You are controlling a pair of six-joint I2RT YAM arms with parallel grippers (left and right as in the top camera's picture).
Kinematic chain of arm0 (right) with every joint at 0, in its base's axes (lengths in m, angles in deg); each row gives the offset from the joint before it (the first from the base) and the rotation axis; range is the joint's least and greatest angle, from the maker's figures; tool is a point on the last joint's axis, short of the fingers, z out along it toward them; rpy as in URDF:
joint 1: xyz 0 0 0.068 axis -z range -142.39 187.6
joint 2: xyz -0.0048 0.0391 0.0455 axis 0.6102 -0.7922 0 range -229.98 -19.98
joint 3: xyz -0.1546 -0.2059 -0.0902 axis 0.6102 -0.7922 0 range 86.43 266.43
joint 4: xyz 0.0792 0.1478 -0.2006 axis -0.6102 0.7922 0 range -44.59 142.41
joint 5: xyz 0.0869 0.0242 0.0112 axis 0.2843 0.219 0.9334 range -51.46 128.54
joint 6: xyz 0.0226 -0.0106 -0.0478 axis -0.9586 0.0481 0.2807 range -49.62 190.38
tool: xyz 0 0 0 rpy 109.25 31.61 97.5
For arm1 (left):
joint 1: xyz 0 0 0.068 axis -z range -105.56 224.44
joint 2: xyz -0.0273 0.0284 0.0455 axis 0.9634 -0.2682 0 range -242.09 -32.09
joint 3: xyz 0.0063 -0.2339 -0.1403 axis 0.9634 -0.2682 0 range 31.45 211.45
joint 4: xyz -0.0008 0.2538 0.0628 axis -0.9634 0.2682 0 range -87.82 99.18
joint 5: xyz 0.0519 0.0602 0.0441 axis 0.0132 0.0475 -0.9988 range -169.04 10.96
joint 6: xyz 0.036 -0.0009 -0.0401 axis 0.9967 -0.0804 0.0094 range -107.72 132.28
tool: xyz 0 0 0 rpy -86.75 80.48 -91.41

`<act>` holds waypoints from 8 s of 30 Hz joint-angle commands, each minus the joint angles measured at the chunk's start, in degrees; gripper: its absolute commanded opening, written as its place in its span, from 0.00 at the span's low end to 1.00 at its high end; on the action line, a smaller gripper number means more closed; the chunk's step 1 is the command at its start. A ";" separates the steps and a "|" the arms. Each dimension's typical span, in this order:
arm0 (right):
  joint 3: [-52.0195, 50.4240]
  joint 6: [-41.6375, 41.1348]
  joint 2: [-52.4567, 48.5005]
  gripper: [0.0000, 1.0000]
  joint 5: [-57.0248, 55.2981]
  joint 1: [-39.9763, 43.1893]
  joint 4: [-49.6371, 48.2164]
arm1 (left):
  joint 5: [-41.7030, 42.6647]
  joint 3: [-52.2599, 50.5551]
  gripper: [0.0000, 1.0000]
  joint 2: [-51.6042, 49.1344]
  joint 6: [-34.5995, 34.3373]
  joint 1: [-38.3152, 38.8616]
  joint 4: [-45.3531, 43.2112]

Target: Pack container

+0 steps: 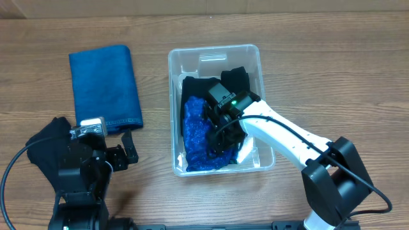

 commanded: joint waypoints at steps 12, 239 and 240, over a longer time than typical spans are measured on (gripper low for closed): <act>9.20 -3.26 15.32 0.64 -7.34 -0.28 2.95 | -0.35 1.40 1.00 -0.07 1.27 -0.31 -0.28; 1.22 -8.17 13.77 0.85 -6.27 46.99 14.99 | 16.81 43.01 1.00 -59.71 -9.40 -28.22 19.67; 1.22 -8.17 13.77 0.85 -6.27 46.99 14.99 | 20.55 42.10 1.00 -61.57 -6.78 -29.75 17.99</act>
